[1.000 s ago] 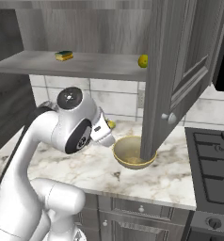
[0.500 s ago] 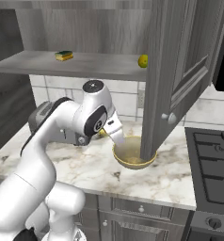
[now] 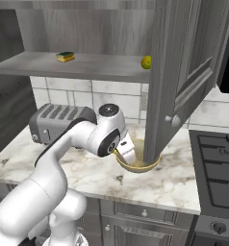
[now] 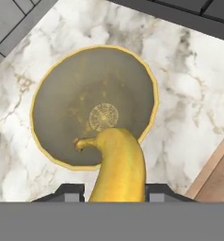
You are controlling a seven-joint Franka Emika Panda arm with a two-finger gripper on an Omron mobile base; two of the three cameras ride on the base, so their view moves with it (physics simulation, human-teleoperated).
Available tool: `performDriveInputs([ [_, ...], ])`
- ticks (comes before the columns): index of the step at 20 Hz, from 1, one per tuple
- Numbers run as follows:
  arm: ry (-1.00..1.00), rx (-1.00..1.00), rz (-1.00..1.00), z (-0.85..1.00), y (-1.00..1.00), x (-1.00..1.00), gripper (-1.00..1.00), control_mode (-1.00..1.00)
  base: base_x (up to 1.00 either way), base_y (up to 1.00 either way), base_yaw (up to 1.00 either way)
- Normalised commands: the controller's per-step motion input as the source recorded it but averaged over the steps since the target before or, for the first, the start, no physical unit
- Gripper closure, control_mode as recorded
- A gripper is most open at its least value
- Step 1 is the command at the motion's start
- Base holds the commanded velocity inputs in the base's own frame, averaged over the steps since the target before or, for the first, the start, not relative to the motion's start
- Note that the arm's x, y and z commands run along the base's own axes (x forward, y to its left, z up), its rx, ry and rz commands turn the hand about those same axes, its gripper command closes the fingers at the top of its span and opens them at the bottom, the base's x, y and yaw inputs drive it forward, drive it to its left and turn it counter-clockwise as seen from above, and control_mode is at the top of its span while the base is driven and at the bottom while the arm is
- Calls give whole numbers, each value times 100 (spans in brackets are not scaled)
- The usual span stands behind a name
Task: Open the cabinet. Pick the banana and pear from the cabinet and place them into the bowl. Then close the cabinet.
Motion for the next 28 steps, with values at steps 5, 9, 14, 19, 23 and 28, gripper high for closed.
performDriveInputs([
  [5, -3, 0, 0, -31, -27, 31, 100, -100, 0, 0, 0],
  [9, 0, 0, 0, -14, -24, 49, 100, -100, 0, 0, 0],
  [14, 3, 0, 0, -3, -13, 67, 100, -100, 0, 0, 0],
  [19, 2, 0, 0, -10, -1, 58, 100, -100, 0, 0, 0],
  [23, -1, 0, 0, -54, -35, 1, 100, -100, 0, 0, 0],
  [28, -4, 1, 0, -29, -38, -7, 100, -100, 0, 0, 0],
])
